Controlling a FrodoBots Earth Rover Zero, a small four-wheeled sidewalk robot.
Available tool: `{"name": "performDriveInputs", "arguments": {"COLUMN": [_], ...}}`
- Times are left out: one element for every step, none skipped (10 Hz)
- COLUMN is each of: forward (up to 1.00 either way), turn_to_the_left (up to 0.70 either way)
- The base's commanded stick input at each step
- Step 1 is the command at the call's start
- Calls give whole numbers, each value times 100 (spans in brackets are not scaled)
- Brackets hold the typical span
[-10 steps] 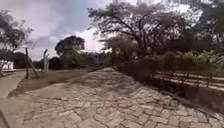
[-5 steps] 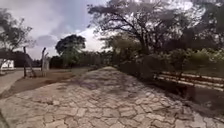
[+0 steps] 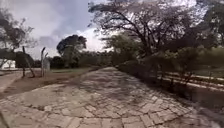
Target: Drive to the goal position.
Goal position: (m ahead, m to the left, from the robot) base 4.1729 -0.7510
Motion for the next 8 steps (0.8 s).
{"name": "performDriveInputs", "arguments": {"forward": [70, 70, 70, 70, 70, 70, 70, 70], "turn_to_the_left": [0, 0, 0, 0, 0, 0, 0, 0]}}
